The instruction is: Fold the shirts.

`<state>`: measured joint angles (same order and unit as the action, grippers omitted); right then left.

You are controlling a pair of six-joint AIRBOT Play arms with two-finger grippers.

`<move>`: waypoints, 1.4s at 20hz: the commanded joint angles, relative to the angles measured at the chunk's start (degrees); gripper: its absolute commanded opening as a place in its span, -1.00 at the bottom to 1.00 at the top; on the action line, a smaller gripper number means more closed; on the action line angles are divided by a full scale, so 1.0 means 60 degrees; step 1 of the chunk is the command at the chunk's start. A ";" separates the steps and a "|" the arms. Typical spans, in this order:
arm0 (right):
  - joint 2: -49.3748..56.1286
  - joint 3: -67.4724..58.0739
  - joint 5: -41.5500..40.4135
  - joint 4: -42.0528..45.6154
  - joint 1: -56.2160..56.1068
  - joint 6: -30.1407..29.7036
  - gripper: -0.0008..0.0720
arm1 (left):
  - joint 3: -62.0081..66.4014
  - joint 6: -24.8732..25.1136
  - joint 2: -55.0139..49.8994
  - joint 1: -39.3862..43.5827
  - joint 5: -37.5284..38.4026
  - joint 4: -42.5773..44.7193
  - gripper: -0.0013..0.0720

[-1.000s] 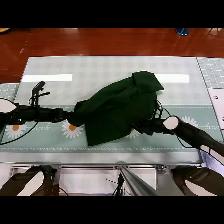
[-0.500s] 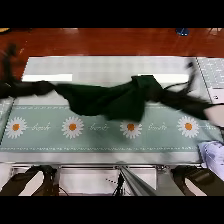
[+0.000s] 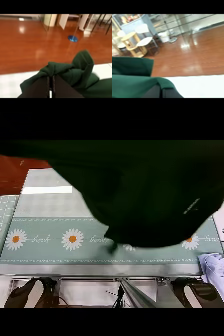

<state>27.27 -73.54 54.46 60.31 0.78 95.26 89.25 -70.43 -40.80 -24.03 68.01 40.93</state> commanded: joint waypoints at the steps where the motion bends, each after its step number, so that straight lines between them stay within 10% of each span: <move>1: -0.0135 -0.1082 0.1333 0.0295 0.0379 0.0149 -0.90 | 0.0488 -0.0240 0.1100 -0.0255 0.0211 0.0033 -0.90; 8: -0.0127 -0.2422 0.1963 0.1155 0.0379 0.0718 -0.90 | 0.0484 -0.0597 0.2481 -0.0255 0.0295 0.0510 -0.90; 18: 0.1843 -0.2550 0.7253 0.2776 0.0375 -0.0321 -0.90 | -0.1541 -0.2379 0.2612 -0.0178 0.5067 0.2266 -0.91; 28: 0.7508 -0.2550 0.3078 0.1592 0.0368 -0.1763 -0.90 | -0.7868 -0.1545 0.1832 -0.0080 0.0295 0.0849 -0.91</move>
<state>63.29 -88.77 80.07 74.91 2.98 86.50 50.74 -82.91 -27.11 -24.93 80.20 51.64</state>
